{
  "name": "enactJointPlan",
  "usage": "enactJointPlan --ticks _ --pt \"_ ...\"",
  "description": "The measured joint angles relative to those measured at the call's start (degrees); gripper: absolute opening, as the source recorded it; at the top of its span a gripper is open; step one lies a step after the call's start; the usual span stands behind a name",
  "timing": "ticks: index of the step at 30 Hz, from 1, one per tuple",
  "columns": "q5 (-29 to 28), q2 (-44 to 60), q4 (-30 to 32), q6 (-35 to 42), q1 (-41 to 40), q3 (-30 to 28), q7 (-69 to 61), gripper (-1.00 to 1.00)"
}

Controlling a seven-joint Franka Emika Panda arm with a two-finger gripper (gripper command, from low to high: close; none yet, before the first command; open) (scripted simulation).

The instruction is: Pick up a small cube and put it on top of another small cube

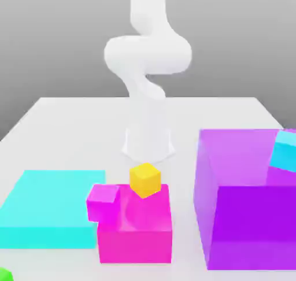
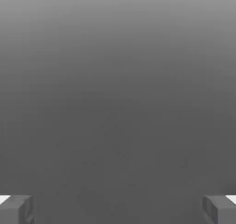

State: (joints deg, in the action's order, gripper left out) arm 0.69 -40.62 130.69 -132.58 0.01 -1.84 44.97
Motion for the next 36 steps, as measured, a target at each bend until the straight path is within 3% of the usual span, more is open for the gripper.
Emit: enactJointPlan --ticks 18,36 --pt "8.93 37.74 -7.91 -5.71 -2.92 -11.92 -9.08 0.0" --pt "15.13 74.54 -15.75 -14.5 -13.2 -13.48 -15.97 0.0"
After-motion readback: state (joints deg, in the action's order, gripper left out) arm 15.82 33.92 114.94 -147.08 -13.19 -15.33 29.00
